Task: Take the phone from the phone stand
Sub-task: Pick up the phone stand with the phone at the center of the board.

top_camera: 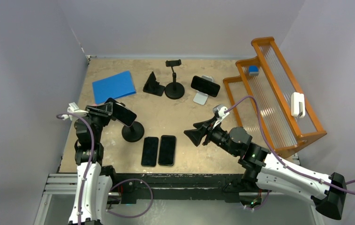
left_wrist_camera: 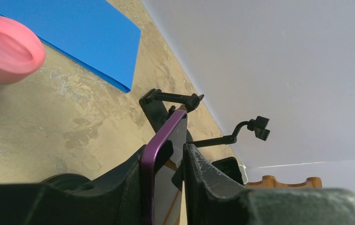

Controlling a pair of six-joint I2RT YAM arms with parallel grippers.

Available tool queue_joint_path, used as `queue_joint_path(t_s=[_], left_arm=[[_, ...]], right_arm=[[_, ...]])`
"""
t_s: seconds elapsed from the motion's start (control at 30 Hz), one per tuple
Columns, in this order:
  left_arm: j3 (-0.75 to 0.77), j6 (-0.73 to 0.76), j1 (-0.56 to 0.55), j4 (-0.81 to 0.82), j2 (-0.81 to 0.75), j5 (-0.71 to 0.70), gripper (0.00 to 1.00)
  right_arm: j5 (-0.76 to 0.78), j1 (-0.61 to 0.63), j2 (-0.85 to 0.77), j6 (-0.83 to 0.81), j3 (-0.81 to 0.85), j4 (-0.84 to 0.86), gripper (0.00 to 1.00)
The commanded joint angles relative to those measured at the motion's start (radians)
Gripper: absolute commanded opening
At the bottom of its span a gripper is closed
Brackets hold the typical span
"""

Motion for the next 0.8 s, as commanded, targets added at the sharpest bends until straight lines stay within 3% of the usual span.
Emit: queue_joint_path(t_s=[0.0, 0.3, 0.77], left_arm=[[-0.006, -0.014, 0.005, 0.096, -0.006, 0.042, 0.27], [0.016, 0.007, 0.005, 0.136, 0.041, 0.051, 0.01], [0.202, 0.02, 0.006, 0.34, 0.226, 0.188, 0.0]], right_arm=[[-0.002, 0.002, -0.008, -0.018, 0.024, 0.042, 0.65], [-0.001, 0.003, -0.014, -0.019, 0.026, 0.038, 0.65], [0.023, 0.003, -0.023, -0.019, 0.036, 0.032, 0.65]])
